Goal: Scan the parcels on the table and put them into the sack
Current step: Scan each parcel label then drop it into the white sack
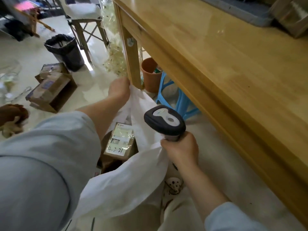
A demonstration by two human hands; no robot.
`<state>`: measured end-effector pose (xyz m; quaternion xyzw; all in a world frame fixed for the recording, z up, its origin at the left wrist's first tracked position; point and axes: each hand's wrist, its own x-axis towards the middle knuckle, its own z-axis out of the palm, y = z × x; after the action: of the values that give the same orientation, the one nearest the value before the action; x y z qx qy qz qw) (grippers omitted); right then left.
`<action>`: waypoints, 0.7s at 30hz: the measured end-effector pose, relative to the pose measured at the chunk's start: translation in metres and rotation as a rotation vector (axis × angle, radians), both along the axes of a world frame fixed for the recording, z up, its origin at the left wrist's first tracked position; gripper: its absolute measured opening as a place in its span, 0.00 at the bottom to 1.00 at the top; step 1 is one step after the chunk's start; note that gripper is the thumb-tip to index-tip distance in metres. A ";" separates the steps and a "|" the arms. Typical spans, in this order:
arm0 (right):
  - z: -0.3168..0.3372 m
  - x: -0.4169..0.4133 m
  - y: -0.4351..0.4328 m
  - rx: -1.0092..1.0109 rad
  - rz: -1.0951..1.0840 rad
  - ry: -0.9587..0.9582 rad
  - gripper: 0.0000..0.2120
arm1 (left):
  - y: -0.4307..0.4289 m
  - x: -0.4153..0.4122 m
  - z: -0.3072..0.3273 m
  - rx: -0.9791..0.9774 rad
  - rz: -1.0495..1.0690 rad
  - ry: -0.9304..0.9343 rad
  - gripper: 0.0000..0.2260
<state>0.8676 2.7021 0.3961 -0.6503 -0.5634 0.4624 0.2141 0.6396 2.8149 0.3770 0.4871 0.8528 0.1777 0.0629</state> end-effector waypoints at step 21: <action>-0.017 -0.041 -0.035 -0.053 0.154 -0.138 0.11 | -0.260 -0.153 -0.143 -0.752 0.563 -0.304 0.23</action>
<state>0.8266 2.6666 0.3788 -0.6407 -0.6127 0.4465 0.1212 0.4868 2.5552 0.2336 0.1499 0.9375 -0.0633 0.3076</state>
